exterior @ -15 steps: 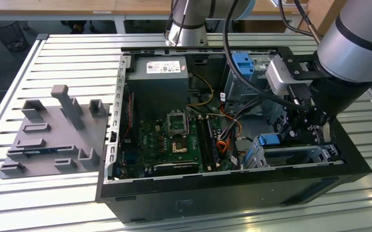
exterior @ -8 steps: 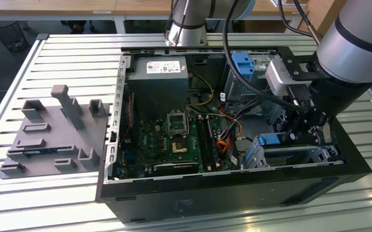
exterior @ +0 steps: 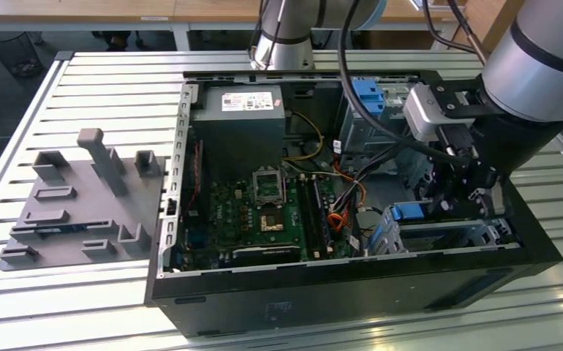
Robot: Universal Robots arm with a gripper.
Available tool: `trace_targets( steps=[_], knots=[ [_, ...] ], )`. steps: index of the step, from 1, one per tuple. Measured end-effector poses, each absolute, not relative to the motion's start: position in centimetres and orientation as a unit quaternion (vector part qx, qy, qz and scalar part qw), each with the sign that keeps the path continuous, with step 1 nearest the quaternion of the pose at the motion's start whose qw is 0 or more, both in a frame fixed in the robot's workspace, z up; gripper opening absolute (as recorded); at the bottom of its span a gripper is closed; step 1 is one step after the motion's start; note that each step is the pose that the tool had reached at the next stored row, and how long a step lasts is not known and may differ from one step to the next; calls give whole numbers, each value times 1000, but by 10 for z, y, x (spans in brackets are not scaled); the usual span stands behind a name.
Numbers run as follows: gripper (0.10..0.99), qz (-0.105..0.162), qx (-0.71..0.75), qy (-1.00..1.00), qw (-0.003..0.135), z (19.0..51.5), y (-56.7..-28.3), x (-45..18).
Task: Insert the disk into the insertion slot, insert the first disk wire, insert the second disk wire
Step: 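Insert the second disk wire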
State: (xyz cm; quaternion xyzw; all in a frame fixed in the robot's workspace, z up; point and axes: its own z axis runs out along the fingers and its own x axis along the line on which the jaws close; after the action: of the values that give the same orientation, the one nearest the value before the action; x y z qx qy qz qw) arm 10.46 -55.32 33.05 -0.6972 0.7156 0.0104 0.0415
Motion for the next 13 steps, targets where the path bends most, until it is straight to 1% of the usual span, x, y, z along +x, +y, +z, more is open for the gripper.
trace_targets(
  steps=[13],
  knots=[
    [282, 10, -697, 716, 41, 342, -553, 105]
  ],
)
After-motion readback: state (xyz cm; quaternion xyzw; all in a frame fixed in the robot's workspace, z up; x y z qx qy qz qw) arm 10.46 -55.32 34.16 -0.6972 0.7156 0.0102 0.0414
